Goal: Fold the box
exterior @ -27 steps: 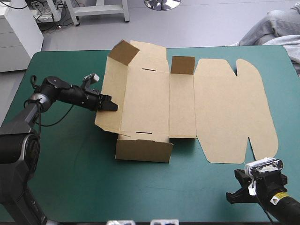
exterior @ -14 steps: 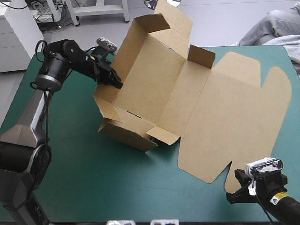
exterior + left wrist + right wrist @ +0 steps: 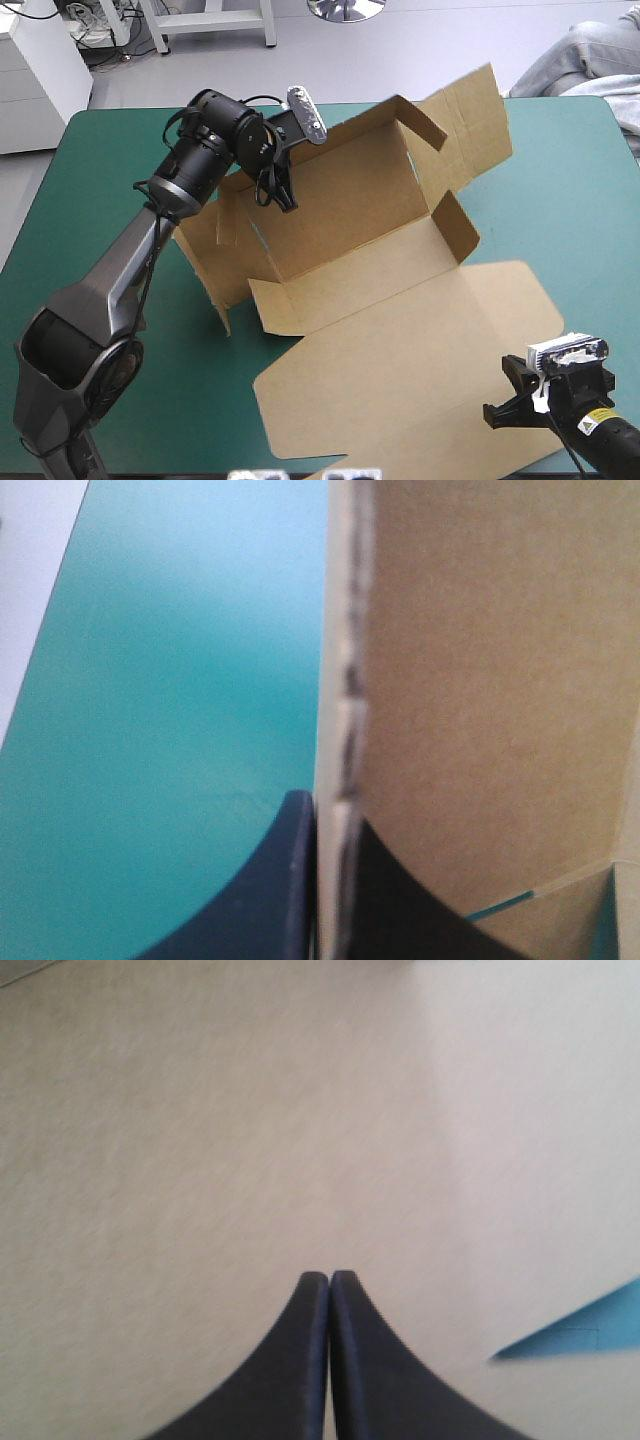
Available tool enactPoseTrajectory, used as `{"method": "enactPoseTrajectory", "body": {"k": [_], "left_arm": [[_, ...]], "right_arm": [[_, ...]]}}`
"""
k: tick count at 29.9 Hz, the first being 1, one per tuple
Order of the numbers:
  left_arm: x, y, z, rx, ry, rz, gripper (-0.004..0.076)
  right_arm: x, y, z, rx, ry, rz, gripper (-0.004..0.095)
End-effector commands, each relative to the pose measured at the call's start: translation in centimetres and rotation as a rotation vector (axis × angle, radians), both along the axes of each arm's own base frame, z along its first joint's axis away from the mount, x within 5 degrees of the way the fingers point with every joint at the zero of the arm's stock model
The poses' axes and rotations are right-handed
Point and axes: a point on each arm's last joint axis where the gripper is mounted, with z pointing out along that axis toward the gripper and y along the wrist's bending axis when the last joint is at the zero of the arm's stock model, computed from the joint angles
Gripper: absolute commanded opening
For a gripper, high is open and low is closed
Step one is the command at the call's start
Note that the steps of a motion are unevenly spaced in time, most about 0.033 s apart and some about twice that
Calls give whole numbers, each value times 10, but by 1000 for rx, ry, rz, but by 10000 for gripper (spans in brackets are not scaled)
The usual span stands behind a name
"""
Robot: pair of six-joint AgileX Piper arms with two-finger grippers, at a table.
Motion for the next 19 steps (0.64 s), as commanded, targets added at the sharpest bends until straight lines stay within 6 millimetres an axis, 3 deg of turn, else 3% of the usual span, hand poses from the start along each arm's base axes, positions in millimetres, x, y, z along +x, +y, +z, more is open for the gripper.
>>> {"method": "enactPoseTrajectory", "body": {"k": [1, 5, 9, 14, 19], "left_arm": [[-17, -4, 37, -53, -164, -33, -10], [-19, -9, 28, -3, -152, -46, -10], [-20, -17, 7, 94, -173, -101, -10], [-36, -30, -4, 96, -328, -204, -10], [-53, -22, -16, 107, -426, -246, -10]], "right_arm": [[5, -1, 21, 55, -113, -47, -13], [4, -6, 36, 56, -153, -100, -13], [2, -8, 57, 62, -201, -124, -13], [5, -8, 80, 85, -228, -132, -13], [19, -6, 106, 83, -239, -135, -13]]}}
